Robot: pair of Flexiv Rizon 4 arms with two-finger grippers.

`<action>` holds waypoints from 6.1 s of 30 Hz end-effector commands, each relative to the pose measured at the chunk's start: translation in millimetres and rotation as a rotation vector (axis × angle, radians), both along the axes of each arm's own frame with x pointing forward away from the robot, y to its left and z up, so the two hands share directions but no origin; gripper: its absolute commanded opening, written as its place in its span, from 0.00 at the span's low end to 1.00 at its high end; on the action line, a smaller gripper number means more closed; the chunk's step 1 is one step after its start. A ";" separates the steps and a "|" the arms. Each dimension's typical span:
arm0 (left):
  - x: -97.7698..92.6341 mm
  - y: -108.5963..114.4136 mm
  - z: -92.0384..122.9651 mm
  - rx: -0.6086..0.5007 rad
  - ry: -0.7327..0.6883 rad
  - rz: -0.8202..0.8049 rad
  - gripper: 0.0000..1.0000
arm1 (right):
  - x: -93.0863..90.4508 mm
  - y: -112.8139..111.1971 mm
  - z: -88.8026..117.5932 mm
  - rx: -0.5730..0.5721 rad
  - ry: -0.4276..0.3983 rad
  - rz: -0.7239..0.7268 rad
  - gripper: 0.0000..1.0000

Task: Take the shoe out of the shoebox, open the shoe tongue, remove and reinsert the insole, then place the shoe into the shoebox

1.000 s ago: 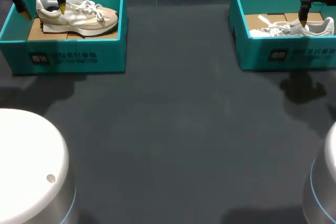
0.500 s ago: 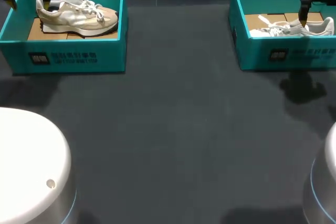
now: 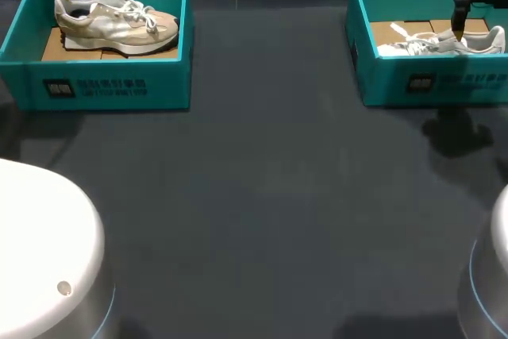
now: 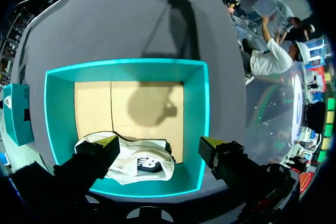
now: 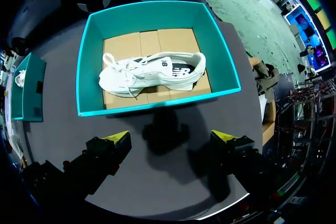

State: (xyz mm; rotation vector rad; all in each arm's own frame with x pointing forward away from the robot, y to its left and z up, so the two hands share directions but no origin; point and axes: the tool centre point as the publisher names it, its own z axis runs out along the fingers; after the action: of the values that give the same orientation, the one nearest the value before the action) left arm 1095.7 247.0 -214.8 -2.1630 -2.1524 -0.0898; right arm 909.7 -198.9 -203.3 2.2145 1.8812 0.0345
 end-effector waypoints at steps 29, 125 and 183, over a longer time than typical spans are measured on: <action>129.7 30.2 -79.8 -0.005 0.012 -0.062 1.00 | -0.4 0.0 -0.4 -0.001 -0.001 0.000 1.00; 70.6 37.6 -9.8 -0.009 0.012 0.059 0.00 | -0.4 0.0 -0.4 -0.001 -0.001 0.000 1.00; -306.3 -146.2 37.1 0.092 -0.385 0.109 0.00 | -0.4 0.0 -0.4 -0.001 -0.001 0.000 1.00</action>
State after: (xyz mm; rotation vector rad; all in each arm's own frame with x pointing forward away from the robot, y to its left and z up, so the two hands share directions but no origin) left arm 795.6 106.9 -173.0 -1.8409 -2.2045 0.0976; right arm 909.7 -199.0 -203.4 2.2147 1.8810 0.0348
